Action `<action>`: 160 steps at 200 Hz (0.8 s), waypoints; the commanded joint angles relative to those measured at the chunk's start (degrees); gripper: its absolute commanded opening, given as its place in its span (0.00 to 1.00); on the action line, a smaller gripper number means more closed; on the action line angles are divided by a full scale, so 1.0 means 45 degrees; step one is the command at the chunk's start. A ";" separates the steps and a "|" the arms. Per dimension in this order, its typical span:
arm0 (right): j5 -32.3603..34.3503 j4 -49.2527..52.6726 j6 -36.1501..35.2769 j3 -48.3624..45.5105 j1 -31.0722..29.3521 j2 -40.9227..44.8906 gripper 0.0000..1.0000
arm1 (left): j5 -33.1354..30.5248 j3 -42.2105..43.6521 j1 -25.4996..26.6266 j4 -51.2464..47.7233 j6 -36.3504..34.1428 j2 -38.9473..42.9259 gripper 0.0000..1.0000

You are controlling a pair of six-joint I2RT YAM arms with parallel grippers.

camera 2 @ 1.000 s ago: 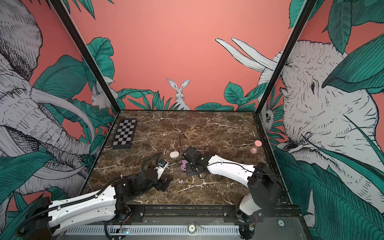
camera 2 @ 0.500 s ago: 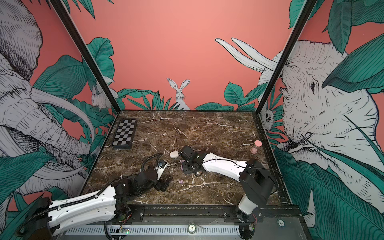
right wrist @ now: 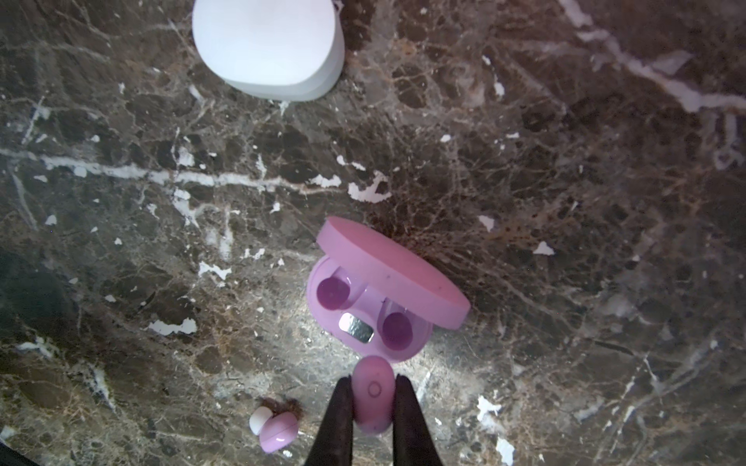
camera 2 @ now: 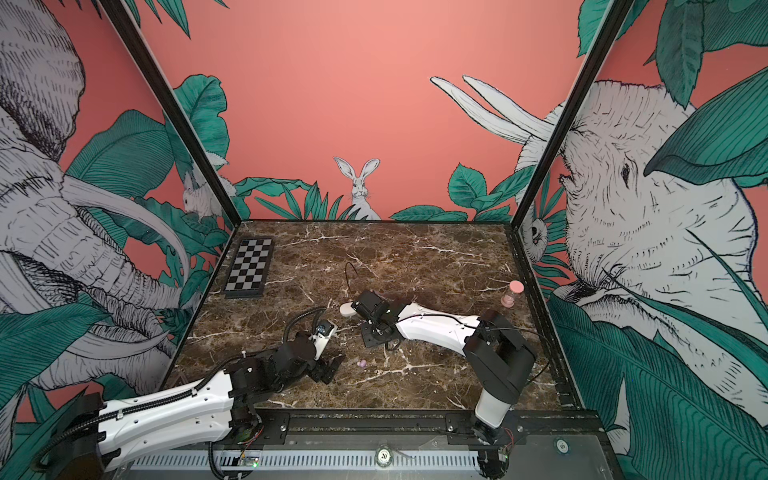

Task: Insert the wireless bluetooth earbuds into the charging case
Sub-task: 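Move the held pink earbud over the empty slot of the pink case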

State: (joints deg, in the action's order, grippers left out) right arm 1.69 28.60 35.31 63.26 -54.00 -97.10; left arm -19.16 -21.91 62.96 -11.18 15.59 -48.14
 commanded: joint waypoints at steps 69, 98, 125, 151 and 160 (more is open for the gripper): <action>0.0731 0.0090 -0.0581 0.0549 -0.0039 -0.0864 0.07 | -0.0131 0.0080 0.0052 0.0198 -0.0041 -0.0162 0.99; 0.0878 0.0139 -0.0626 0.0607 -0.0045 -0.0996 0.07 | -0.0117 0.0056 0.0052 0.0238 -0.0077 -0.0265 0.99; 0.0900 0.0154 -0.0688 0.0687 -0.0036 -0.1116 0.07 | -0.0116 0.0045 0.0052 0.0272 -0.0107 -0.0312 0.99; 0.0905 0.0148 -0.0736 0.0763 -0.0043 -0.1210 0.07 | -0.0098 0.0074 0.0052 0.0287 -0.0118 -0.0357 0.99; 0.0912 0.0148 -0.0749 0.0756 -0.0050 -0.1241 0.06 | -0.0079 0.0080 0.0052 0.0307 -0.0109 -0.0376 0.99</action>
State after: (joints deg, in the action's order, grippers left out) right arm 4.36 28.64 32.71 65.45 -54.00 -101.67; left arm -19.14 -21.91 62.96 -10.79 15.20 -49.65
